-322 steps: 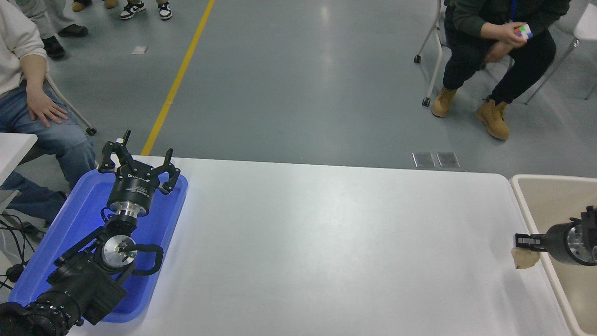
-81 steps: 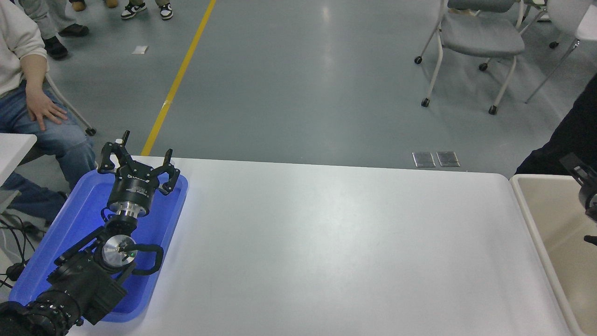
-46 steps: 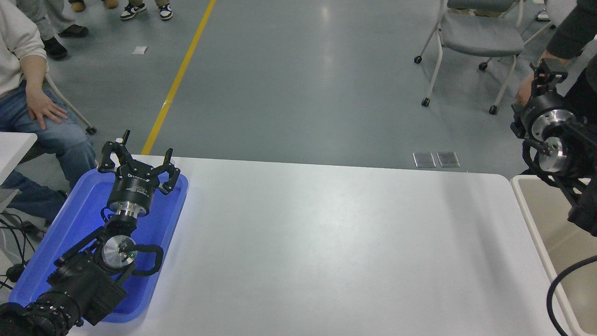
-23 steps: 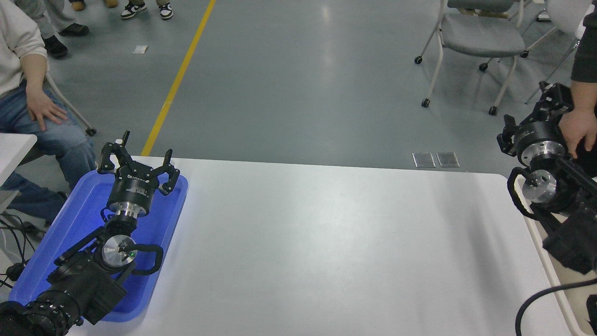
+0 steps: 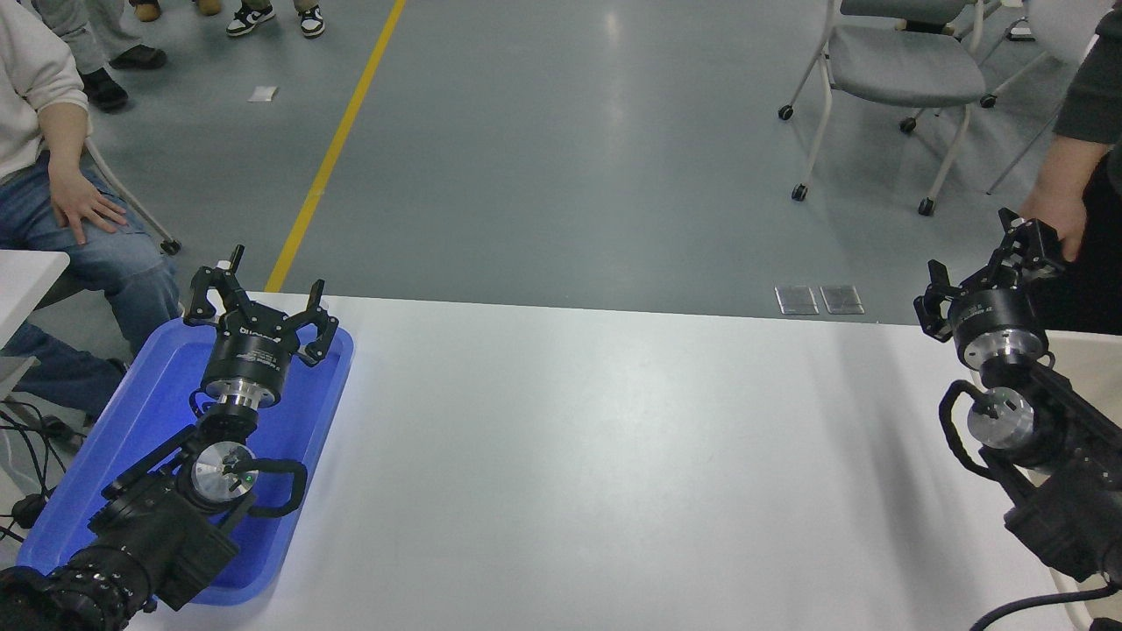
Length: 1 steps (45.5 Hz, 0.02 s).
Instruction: Pick up paper ball place in dustbin
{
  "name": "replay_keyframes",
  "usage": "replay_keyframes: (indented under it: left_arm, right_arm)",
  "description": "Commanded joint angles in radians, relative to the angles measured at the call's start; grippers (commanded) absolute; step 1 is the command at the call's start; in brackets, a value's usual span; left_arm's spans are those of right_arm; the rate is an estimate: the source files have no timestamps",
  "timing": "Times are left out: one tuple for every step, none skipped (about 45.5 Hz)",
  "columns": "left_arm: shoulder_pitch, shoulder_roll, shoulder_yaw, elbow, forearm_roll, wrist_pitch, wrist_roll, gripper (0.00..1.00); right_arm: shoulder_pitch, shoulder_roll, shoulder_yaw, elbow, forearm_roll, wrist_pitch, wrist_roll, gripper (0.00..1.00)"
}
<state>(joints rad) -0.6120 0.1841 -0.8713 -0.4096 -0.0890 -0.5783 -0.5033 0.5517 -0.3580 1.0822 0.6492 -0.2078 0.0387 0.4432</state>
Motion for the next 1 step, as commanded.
replay_keyframes:
  left_arm:
    - [0.0, 0.0, 0.0, 0.0, 0.0, 0.0, 0.0, 1.0]
  right_arm:
    - [-0.01, 0.008, 0.016, 0.007, 0.001, 0.021, 0.012, 1.0]
